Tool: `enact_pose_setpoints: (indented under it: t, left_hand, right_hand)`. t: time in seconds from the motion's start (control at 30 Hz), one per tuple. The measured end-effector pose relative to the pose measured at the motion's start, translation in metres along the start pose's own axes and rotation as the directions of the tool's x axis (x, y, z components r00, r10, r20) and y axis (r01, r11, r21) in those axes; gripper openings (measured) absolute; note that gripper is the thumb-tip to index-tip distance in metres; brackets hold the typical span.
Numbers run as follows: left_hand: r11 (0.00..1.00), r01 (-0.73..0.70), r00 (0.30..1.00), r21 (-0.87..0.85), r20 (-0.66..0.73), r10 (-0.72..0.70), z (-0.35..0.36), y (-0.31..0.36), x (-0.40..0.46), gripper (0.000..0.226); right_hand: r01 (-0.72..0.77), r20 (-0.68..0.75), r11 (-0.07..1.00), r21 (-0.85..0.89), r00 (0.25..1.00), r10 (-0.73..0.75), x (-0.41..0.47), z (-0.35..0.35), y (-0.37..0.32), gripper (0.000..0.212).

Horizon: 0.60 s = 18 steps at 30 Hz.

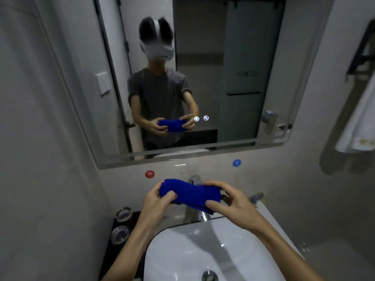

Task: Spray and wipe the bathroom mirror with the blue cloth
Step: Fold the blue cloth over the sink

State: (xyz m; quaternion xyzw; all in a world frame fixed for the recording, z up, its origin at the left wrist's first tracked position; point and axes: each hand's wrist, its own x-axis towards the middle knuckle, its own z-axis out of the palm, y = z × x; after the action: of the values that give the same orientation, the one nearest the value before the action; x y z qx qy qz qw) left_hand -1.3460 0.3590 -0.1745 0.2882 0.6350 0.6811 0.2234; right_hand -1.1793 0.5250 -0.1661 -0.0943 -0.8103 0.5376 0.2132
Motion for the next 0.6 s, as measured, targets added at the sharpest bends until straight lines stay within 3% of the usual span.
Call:
enact_pose_setpoints:
  t: [0.1, 0.23, 0.3, 0.43, 0.5, 0.6]
  left_hand:
    - [0.972, 0.170, 0.985, -0.164, 0.039, -0.166, 0.020, -0.004, -0.012, 0.017]
    - [0.917, 0.302, 0.952, -0.262, 0.133, -0.276, 0.040, -0.014, -0.026, 0.016]
    - [0.881, 0.351, 0.936, -0.318, 0.139, -0.323, 0.048, -0.021, -0.030, 0.016]
    - [0.824, 0.397, 0.917, -0.405, 0.132, -0.377, 0.065, -0.026, -0.036, 0.016]
    - [0.814, 0.411, 0.910, -0.411, 0.123, -0.397, 0.079, -0.025, -0.038, 0.016]
    - [0.813, 0.445, 0.894, -0.375, 0.128, -0.430, 0.104, -0.024, -0.041, 0.024]
  right_hand:
    - [0.066, 0.036, 0.988, -0.137, 0.997, -0.062, -0.030, -0.007, 0.004, 0.067]
    - [0.152, -0.033, 0.937, -0.313, 0.985, -0.170, -0.060, -0.012, 0.016, 0.062]
    - [0.167, 0.020, 0.913, -0.372, 0.985, -0.172, -0.071, -0.017, 0.020, 0.070]
    - [0.259, 0.152, 0.736, -0.626, 0.966, -0.211, -0.081, -0.030, 0.031, 0.080]
    - [0.316, 0.145, 0.712, -0.627, 0.945, -0.293, -0.083, -0.040, 0.037, 0.071]
    - [0.316, 0.050, 0.834, -0.451, 0.942, -0.331, -0.086, -0.063, 0.045, 0.050]
